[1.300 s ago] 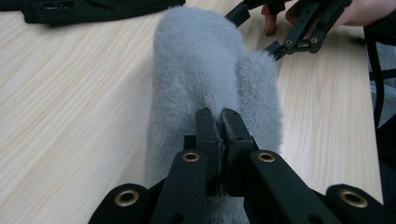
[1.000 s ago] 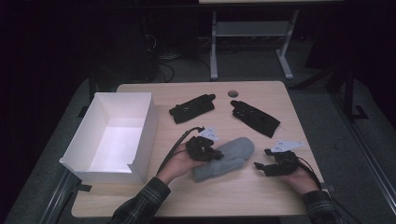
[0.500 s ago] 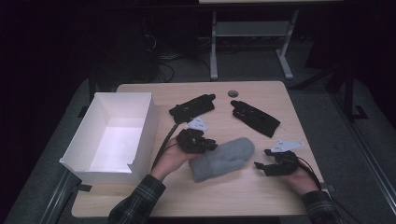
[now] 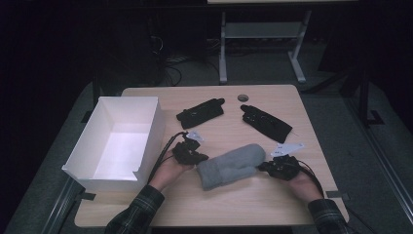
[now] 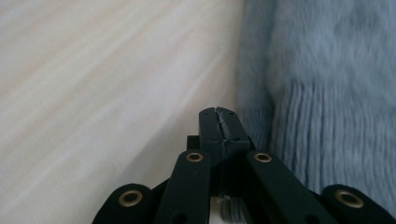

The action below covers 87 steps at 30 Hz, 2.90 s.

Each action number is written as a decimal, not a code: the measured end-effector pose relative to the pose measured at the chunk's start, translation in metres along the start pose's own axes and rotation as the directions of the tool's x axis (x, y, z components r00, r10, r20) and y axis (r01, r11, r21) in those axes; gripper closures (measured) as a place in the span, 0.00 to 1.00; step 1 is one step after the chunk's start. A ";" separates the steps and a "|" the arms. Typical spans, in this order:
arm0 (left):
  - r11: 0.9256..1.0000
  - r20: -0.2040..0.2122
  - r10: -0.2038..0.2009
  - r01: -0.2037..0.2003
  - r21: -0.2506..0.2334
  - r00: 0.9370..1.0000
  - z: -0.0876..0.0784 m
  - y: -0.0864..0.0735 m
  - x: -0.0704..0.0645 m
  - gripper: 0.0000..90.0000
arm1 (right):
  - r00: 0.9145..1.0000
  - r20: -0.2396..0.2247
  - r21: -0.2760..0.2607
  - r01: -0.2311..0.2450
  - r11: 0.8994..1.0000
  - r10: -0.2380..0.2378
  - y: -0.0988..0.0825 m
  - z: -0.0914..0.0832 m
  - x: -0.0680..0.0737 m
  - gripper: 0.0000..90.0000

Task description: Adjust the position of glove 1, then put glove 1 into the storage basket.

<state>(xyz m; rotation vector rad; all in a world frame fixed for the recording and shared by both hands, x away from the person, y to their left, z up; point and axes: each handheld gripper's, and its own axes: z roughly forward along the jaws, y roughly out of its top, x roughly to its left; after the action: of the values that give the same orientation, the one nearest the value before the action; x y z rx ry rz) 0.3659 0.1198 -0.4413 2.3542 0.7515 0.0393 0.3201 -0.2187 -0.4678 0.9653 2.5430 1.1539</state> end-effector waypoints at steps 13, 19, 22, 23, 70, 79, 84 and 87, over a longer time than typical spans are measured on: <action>1.000 0.097 -0.022 0.021 0.006 0.995 -0.006 -0.025 -0.021 0.99 | 0.999 0.044 0.000 0.017 1.000 -0.017 0.029 0.034 0.001 1.00; 1.000 0.141 -0.006 0.002 0.024 0.990 -0.001 -0.030 -0.037 0.99 | 0.998 0.040 0.009 0.039 0.999 -0.039 0.037 0.044 0.000 1.00; 0.999 0.158 0.020 -0.025 0.028 0.987 0.001 -0.031 -0.043 0.99 | 0.998 0.040 0.005 0.041 0.999 -0.042 0.040 0.046 0.002 1.00; 0.999 0.159 0.026 -0.031 0.029 0.987 0.002 -0.031 -0.044 0.99 | 0.998 0.042 0.007 0.045 0.999 -0.045 0.040 0.046 0.002 1.00; 0.996 0.094 -0.014 0.022 -0.089 0.995 0.053 0.023 -0.040 0.15 | 0.989 0.141 -0.018 -0.046 0.999 0.048 -0.018 -0.002 -0.016 0.26; 0.996 0.113 -0.020 0.030 -0.087 0.993 0.055 0.019 -0.038 0.19 | 0.989 0.141 -0.021 -0.047 0.999 0.049 -0.018 -0.001 -0.016 0.25; 0.997 0.164 -0.019 0.030 -0.065 0.986 0.054 0.020 -0.041 0.43 | 0.989 0.140 -0.020 -0.047 0.999 0.049 -0.018 -0.001 -0.016 0.25; 0.999 0.185 -0.010 0.020 -0.050 0.983 0.054 0.021 -0.041 0.58 | 0.989 0.140 -0.019 -0.048 0.999 0.050 -0.018 -0.001 -0.016 0.25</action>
<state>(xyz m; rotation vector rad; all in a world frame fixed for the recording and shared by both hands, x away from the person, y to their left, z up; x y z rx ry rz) 0.3536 0.0535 -0.4646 2.2652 0.6692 -0.1628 0.3231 -0.2381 -0.4815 1.0712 2.4088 1.0767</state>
